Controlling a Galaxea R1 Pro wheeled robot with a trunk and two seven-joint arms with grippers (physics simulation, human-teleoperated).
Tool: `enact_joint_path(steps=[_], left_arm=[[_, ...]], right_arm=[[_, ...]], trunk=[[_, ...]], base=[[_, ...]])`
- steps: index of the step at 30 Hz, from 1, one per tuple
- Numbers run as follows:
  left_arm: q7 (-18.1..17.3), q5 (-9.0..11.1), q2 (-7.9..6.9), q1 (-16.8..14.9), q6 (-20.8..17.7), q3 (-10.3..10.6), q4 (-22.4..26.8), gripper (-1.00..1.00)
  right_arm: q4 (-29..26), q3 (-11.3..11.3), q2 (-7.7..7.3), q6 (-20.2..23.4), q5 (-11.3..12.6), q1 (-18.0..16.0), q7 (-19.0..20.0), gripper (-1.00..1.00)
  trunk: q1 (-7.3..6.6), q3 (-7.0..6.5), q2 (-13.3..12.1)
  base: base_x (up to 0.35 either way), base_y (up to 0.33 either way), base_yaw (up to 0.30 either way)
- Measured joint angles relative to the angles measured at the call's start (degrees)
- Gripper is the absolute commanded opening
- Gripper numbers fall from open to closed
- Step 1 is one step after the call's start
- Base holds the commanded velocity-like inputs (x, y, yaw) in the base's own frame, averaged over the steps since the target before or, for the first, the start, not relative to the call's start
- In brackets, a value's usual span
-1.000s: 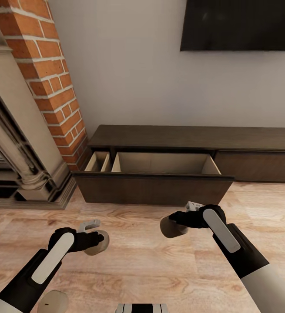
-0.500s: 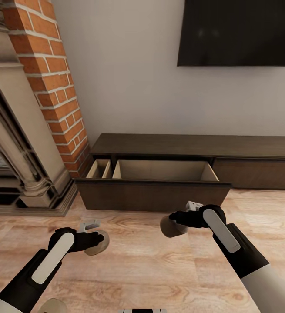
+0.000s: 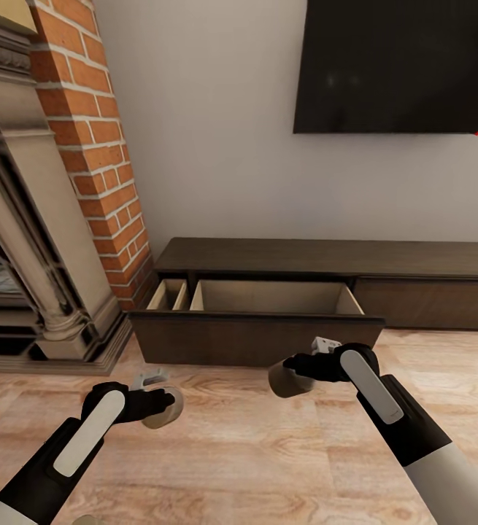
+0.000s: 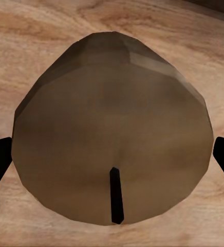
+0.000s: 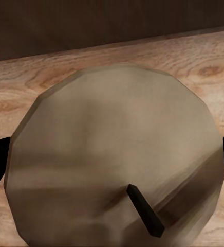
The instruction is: Place each of the two pumpkins and all three candles from the living room inside a cabinet in the living room (use any cabinet), then make sure every cabinet is closed, and position the cauldron so it is next to a table in the living room.
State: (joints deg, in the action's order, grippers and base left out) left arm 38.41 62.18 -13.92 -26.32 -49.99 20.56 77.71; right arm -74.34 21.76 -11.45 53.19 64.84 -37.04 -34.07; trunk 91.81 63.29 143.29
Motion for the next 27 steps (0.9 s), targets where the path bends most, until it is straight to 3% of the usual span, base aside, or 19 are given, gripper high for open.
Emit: enact_joint_path(steps=[5, 11, 19, 27], left_arm=[[0.0, 0.0, -0.01, 0.0, 0.0, 0.0, 0.0, -1.00], [0.0, 0.0, 0.02, 0.0, 0.0, 0.1, -0.1, -1.00], [0.1, 0.0, 0.08, 0.0, 0.0, 0.1, -0.1, -1.00], [0.1, -0.1, 0.08, 0.0, 0.0, 0.1, -0.1, -1.00]], right_arm=[[0.2, 0.1, 0.06, 0.3, 0.0, 0.0, -0.1, -1.00], [0.6, 0.0, 0.07, 0.8, 0.0, 0.0, -0.2, -1.00], [7.3, -0.4, 0.16, 3.8, -0.1, -0.1, -2.1, -1.00], [9.3, -0.4, 0.18, 4.4, 0.1, -0.2, -2.7, -1.00]], trunk=[[-0.13, -1.11, -0.1], [-1.44, -2.19, -2.5], [-3.19, -3.62, -5.7], [-4.95, -5.06, -8.9]], base=[[0.000, 0.000, 0.000], [0.000, 0.000, 0.000], [0.000, 0.000, 0.000], [0.000, 0.000, 0.000]])
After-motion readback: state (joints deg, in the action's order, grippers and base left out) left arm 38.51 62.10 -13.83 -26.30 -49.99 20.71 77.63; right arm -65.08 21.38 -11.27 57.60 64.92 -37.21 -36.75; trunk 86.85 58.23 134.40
